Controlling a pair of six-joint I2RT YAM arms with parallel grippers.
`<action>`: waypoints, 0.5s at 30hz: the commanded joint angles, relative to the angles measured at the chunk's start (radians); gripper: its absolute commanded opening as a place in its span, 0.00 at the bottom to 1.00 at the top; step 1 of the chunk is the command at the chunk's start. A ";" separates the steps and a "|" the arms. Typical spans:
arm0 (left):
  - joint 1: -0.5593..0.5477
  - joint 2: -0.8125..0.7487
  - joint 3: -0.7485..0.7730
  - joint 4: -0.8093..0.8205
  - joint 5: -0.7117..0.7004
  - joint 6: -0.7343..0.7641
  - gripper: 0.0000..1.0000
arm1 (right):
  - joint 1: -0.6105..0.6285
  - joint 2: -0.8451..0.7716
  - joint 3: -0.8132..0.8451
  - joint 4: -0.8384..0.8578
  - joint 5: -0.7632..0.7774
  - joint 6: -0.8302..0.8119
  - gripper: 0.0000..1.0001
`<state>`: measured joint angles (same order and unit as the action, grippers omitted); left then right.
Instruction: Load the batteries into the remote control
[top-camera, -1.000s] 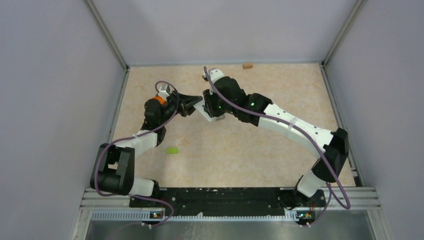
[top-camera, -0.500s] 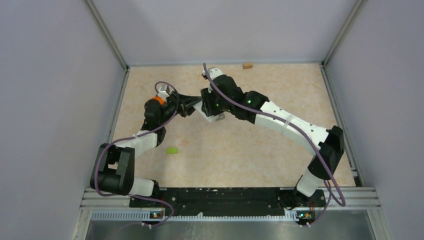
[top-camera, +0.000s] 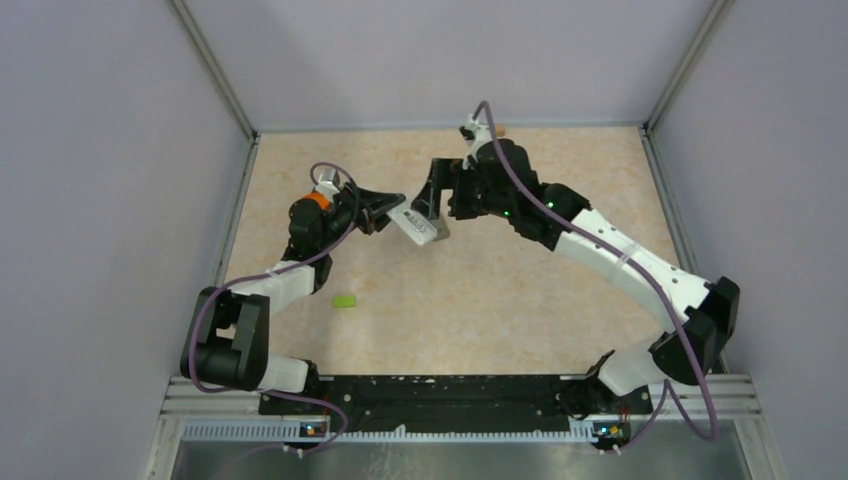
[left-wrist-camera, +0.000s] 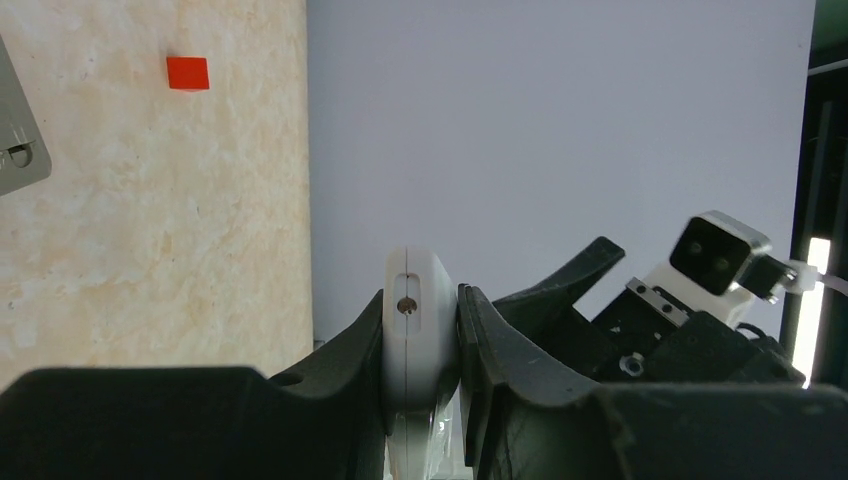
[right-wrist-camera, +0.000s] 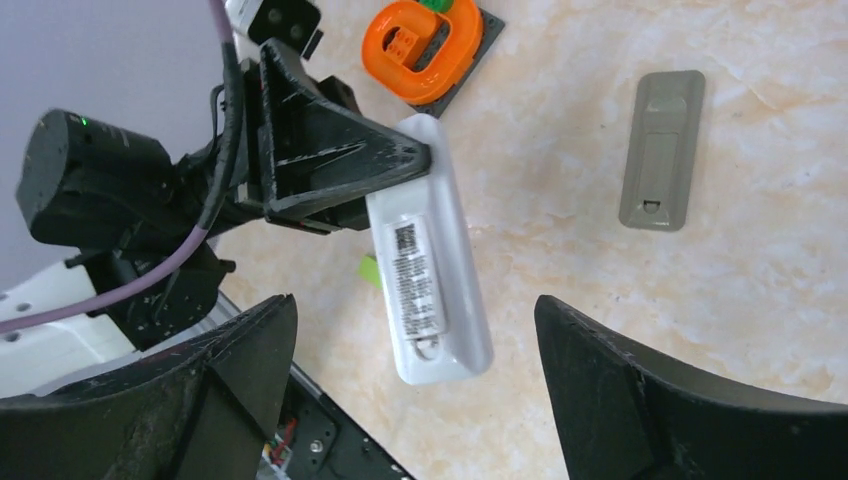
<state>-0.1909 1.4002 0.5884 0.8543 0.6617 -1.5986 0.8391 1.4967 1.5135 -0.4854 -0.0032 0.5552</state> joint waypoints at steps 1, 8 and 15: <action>-0.002 -0.027 0.008 0.077 0.033 0.040 0.00 | -0.093 -0.109 -0.133 0.105 -0.094 0.165 0.91; -0.002 -0.036 0.016 0.144 0.069 0.057 0.00 | -0.110 -0.122 -0.271 0.240 -0.241 0.277 0.91; -0.002 -0.034 0.027 0.192 0.078 0.035 0.00 | -0.110 -0.085 -0.293 0.311 -0.300 0.315 0.89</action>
<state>-0.1909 1.3983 0.5884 0.9340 0.7200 -1.5608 0.7246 1.3899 1.2037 -0.2806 -0.2413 0.8299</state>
